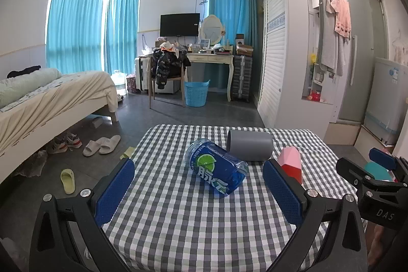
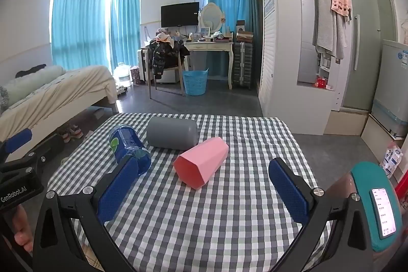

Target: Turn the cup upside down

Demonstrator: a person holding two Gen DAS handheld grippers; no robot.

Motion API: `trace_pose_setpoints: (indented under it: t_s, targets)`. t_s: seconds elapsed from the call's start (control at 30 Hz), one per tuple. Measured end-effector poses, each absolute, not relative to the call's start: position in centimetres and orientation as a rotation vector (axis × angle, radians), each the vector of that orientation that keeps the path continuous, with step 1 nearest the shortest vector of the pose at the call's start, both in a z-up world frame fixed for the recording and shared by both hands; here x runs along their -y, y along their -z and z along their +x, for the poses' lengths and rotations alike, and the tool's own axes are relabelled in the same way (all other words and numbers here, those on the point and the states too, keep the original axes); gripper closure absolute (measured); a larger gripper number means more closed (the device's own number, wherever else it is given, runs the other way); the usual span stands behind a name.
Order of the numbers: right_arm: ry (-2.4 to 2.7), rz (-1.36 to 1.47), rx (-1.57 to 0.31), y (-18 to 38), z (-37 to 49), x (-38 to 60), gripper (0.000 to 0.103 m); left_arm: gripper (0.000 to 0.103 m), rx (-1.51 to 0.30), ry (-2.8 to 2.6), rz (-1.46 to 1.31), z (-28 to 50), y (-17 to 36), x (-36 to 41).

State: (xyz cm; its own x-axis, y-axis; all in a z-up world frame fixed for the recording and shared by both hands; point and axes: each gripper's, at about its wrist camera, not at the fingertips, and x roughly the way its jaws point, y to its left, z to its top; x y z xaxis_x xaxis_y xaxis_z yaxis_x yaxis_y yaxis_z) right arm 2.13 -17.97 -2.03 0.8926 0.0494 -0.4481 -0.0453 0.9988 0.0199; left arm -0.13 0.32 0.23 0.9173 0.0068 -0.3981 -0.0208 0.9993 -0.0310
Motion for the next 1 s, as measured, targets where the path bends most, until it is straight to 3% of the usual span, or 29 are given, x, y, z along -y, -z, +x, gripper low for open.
trace_pose_setpoints:
  t_s: [1.0]
  targets:
    - [-0.054, 0.008, -0.468, 2.79, 2.13, 17.44, 0.0, 0.0, -0.412, -0.017, -0.036, -0.17, -0.05, -0.59]
